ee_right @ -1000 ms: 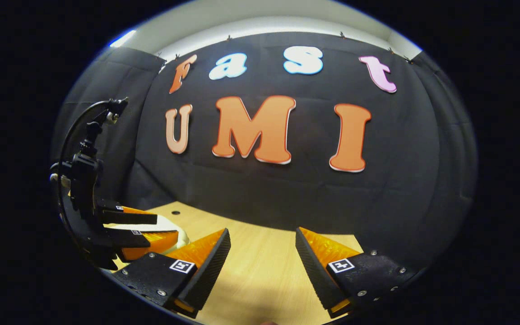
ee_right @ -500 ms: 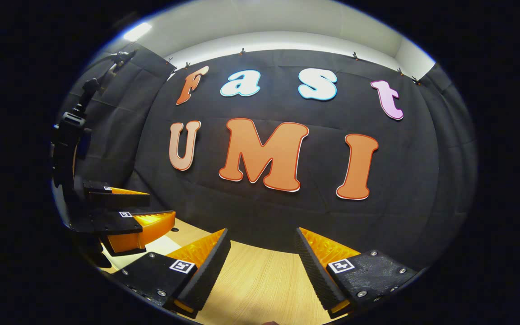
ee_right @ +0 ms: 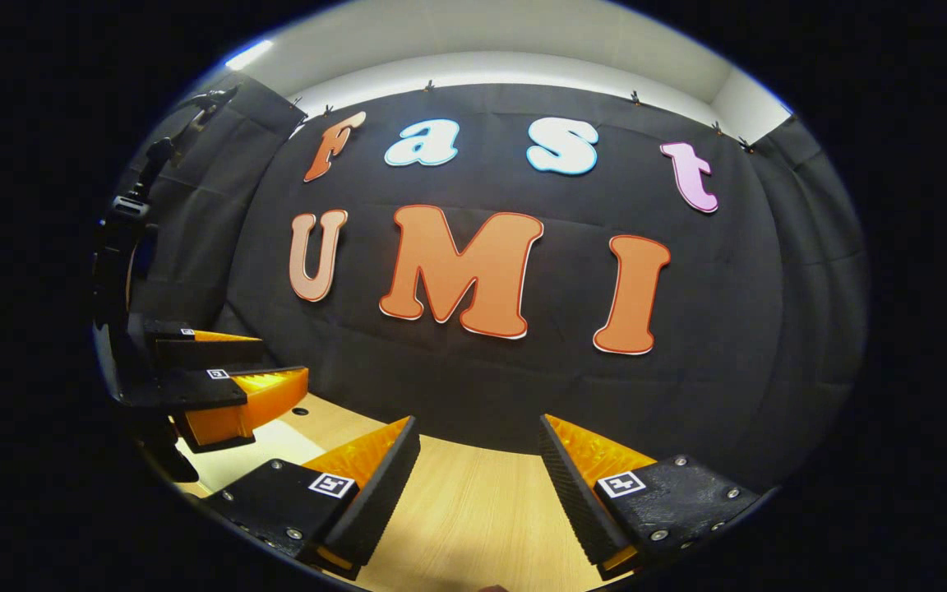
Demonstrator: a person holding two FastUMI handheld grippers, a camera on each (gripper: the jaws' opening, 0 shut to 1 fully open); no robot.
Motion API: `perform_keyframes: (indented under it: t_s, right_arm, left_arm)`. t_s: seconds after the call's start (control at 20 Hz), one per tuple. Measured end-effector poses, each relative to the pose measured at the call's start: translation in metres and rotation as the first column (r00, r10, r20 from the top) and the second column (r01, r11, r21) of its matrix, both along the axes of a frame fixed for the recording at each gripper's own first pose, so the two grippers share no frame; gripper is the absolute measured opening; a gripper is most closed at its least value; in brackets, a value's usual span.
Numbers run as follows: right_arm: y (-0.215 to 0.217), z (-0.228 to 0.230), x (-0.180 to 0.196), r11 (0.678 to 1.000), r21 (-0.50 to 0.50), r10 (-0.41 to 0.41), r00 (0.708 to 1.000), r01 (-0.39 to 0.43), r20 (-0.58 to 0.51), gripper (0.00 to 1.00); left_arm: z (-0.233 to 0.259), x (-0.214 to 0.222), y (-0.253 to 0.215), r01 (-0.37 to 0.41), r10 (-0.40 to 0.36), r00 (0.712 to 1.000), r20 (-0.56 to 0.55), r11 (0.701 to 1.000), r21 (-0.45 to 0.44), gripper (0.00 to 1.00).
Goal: First open the suitcase, pack the skin care products into it, and then close the suitcase.
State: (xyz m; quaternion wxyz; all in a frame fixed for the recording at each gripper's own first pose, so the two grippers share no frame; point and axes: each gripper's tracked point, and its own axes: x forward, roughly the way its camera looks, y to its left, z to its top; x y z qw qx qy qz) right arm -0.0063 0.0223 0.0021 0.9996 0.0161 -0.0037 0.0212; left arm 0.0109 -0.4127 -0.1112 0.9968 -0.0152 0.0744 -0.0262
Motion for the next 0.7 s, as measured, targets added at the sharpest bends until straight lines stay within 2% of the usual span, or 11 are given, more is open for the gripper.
perform_keyframes:
  t_s: [0.4, 0.7]
  right_arm:
    - [-0.013, -0.009, 0.002, 1.000, 0.005, -0.001, 1.000, 0.001, -0.013, 0.92]
    - [-0.009, -0.011, 0.003, 1.000, 0.006, 0.030, 0.999, -0.030, -0.011, 0.92]
  left_arm:
    - [-0.003, 0.010, -0.021, 0.012, -0.012, 1.000, -0.003, 1.000, -0.027, 0.89]
    - [-0.001, 0.010, -0.027, 0.015, -0.015, 1.000, -0.004, 1.000, -0.018, 0.89]
